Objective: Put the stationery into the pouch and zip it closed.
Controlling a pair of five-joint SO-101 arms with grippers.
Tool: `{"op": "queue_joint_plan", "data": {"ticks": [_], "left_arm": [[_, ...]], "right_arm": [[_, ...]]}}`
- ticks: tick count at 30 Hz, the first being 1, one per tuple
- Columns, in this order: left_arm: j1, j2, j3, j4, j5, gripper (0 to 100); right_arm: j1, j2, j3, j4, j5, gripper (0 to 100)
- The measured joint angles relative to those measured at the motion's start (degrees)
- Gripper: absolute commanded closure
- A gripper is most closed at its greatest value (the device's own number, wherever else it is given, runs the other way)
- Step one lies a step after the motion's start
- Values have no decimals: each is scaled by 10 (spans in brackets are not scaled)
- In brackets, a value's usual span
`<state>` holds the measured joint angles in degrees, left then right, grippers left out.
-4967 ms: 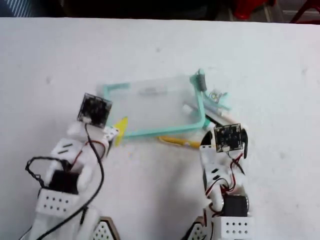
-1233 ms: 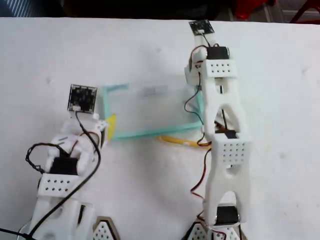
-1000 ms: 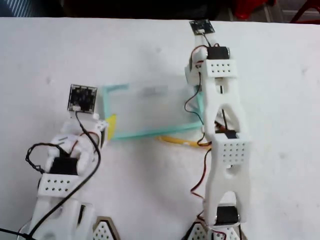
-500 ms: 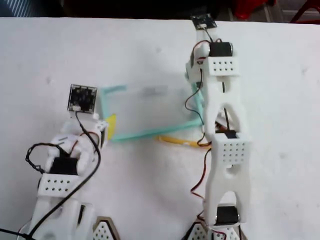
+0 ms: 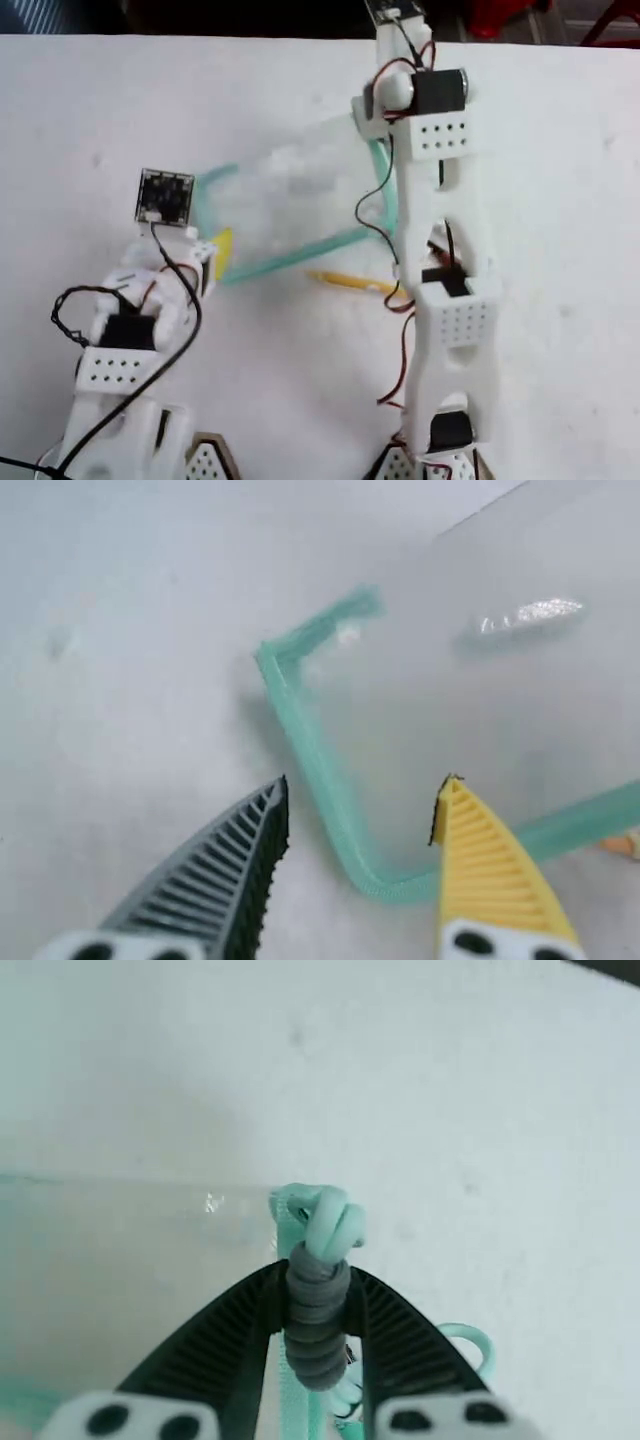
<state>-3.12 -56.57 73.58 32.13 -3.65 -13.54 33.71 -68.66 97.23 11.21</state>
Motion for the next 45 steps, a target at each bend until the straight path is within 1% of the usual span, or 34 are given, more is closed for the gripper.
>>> {"op": "queue_joint_plan", "data": {"ticks": [5, 9, 13, 17, 21, 24, 28, 32, 36, 39, 42, 45], "left_arm": [[0, -3, 0, 12, 0, 751], [0, -61, -2, 76, 0, 751], [0, -173, -32, 171, 0, 749], [0, -319, -65, 258, -2, 749], [1, -462, -89, 320, -42, 751], [2, -476, -107, 344, -60, 751], [1, -476, -115, 353, -65, 751], [-48, -476, -140, 353, -65, 751], [-126, -476, -180, 353, -65, 749], [-149, -476, -207, 353, -75, 749], [-148, -476, -232, 377, -135, 748], [-101, -476, -260, 425, -236, 747]], "right_arm": [[-52, -81, 0, 1, 0, 981], [-87, -158, 50, 1, 0, 981], [-134, -244, 147, 1, 2, 981], [-189, -336, 268, 1, 47, 981], [-236, -411, 365, 1, 73, 981], [-271, -450, 399, 1, 84, 981], [-330, -480, 428, 1, 134, 981], [-386, -517, 469, 1, 199, 981], [-396, -575, 535, 1, 267, 981], [-399, -620, 580, 1, 310, 981], [-382, -658, 620, 1, 339, 981], [-354, -700, 661, 1, 374, 981]]}}
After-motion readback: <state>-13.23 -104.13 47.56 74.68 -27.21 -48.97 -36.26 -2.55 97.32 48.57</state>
